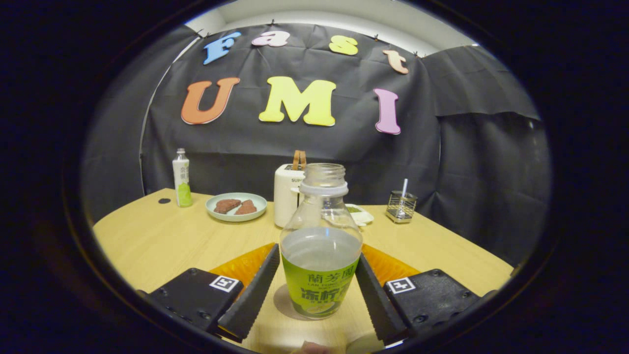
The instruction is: Take the bottle from table, then pour the juice into the cup, finally place the bottle on the coaster
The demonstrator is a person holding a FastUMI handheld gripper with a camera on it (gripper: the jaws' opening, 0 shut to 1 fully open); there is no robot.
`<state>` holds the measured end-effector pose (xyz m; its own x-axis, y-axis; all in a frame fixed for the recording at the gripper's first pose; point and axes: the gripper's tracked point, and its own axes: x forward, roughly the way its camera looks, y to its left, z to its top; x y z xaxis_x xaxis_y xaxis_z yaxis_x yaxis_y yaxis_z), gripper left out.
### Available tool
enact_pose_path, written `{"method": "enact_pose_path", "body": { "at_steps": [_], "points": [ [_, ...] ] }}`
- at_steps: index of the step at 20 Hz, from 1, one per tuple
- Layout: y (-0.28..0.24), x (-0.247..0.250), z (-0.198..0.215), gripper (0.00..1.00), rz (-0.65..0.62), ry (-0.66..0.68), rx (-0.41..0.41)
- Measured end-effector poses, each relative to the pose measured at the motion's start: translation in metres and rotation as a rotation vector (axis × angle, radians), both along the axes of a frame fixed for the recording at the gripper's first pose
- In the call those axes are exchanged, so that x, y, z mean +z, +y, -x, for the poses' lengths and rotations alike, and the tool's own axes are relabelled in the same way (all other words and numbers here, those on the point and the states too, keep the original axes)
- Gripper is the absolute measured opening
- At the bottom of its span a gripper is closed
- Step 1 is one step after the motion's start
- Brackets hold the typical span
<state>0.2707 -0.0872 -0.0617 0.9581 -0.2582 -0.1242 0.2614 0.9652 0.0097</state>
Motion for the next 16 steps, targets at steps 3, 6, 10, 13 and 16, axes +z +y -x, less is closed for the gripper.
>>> {"method": "enact_pose_path", "body": {
  "at_steps": [3, 6, 10, 13, 16],
  "points": [
    [0.004, 0.000, -0.001, 0.94, -0.054, -0.038, 0.025],
    [0.009, -0.009, -0.005, 0.94, -0.120, -0.057, 0.059],
    [-0.001, -0.016, 0.002, 0.94, -0.069, -0.032, 0.018],
    [0.003, -0.013, 0.008, 0.95, -0.018, -0.011, 0.010],
    [0.003, -0.013, 0.014, 0.96, 0.006, 0.005, -0.008]
  ]
}}
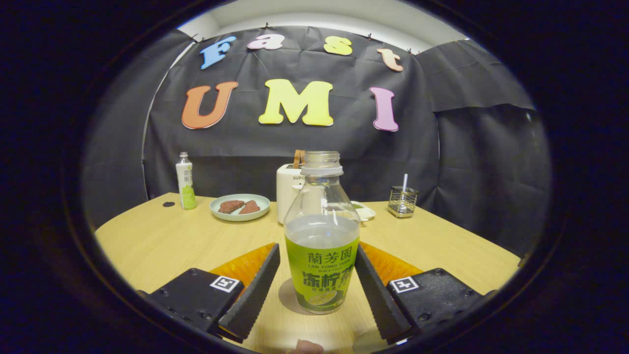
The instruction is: Take the bottle from table, then pour the juice into the cup, finally place the bottle on the coaster
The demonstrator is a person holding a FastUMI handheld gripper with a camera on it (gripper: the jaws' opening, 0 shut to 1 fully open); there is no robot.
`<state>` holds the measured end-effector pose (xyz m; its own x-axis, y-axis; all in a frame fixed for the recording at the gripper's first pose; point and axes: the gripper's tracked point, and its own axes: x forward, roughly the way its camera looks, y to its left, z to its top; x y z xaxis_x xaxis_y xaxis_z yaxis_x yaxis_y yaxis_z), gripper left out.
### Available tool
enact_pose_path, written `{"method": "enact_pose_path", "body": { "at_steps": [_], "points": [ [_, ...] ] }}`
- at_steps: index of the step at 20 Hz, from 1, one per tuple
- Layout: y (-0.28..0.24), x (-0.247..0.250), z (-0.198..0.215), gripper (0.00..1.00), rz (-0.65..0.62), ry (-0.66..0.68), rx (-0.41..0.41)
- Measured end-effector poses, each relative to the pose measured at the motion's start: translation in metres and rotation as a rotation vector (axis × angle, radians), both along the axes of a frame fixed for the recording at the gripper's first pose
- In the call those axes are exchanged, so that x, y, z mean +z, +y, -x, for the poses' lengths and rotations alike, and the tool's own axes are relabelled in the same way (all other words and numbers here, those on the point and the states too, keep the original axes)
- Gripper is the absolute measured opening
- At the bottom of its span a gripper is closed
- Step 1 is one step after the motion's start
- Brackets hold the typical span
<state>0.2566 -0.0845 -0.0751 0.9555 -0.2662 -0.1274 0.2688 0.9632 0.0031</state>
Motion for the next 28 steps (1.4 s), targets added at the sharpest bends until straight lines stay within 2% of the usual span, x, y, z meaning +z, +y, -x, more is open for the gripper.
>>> {"method": "enact_pose_path", "body": {
  "at_steps": [6, 12, 16, 24, 28],
  "points": [
    [0.002, 0.003, 0.015, 0.98, -0.016, -0.019, -0.012],
    [0.005, -0.001, 0.029, 1.00, 0.029, 0.015, -0.034],
    [0.008, 0.002, 0.047, 1.00, -0.019, -0.011, -0.019],
    [0.020, 0.032, 0.124, 1.00, 0.133, -0.005, -0.059],
    [0.027, 0.055, 0.171, 1.00, 0.121, -0.051, -0.068]
  ]
}}
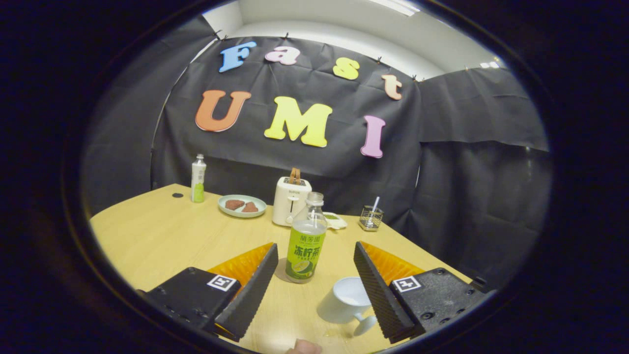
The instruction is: Take the bottle from table, then pour the juice into the cup, finally place the bottle on the coaster
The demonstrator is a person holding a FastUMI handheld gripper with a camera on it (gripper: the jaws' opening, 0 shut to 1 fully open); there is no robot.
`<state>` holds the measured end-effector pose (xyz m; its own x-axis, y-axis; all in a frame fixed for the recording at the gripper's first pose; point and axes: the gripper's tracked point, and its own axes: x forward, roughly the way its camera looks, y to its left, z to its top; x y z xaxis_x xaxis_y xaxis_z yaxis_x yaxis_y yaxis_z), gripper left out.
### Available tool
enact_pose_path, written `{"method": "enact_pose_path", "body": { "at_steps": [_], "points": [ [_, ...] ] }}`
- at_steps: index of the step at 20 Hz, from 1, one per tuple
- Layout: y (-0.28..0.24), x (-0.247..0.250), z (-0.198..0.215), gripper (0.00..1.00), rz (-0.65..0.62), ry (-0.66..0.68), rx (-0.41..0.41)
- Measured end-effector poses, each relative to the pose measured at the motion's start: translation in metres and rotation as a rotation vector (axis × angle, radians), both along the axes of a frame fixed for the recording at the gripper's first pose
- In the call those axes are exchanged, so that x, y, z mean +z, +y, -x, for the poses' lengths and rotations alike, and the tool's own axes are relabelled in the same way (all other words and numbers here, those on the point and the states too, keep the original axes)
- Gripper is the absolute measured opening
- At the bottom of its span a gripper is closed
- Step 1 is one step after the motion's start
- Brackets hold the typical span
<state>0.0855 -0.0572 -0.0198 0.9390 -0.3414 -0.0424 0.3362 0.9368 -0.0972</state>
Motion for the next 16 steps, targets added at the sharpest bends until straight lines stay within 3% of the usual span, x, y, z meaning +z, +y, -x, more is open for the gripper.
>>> {"method": "enact_pose_path", "body": {
  "at_steps": [12, 16],
  "points": [
    [0.027, 0.061, 0.117, 1.00, -0.041, -0.092, -0.010],
    [0.044, 0.067, 0.134, 1.00, -0.051, -0.140, 0.061]
  ]
}}
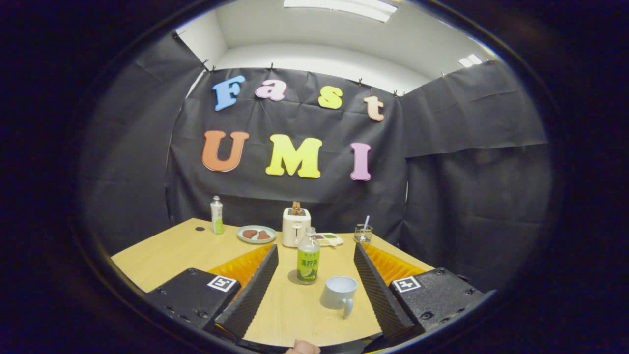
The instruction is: Take the bottle from table, then pour the juice into the cup, finally place the bottle on the coaster
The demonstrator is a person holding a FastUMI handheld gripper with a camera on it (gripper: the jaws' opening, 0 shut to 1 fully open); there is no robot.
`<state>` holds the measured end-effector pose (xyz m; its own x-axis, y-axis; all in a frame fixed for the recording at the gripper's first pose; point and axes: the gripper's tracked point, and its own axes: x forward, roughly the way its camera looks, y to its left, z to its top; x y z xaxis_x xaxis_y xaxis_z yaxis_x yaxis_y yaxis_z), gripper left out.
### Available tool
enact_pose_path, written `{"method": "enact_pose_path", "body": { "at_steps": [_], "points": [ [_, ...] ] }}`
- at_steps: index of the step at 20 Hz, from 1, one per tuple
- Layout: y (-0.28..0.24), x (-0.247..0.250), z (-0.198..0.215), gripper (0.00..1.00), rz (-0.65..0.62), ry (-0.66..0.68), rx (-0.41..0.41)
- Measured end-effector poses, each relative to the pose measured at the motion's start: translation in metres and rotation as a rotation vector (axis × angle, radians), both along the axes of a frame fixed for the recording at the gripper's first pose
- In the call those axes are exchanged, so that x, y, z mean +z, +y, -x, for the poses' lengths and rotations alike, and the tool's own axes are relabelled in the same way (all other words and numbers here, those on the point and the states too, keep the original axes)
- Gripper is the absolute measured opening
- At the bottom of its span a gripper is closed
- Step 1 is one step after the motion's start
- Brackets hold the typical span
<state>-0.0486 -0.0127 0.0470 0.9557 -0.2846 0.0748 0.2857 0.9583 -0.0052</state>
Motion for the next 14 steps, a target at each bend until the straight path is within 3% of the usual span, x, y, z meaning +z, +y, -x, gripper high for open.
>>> {"method": "enact_pose_path", "body": {
  "at_steps": [9, 14],
  "points": [
    [-0.025, -0.026, -0.001, 1.00, -0.118, -0.002, 0.036],
    [-0.027, -0.020, -0.004, 1.00, -0.061, 0.001, 0.039]
  ]
}}
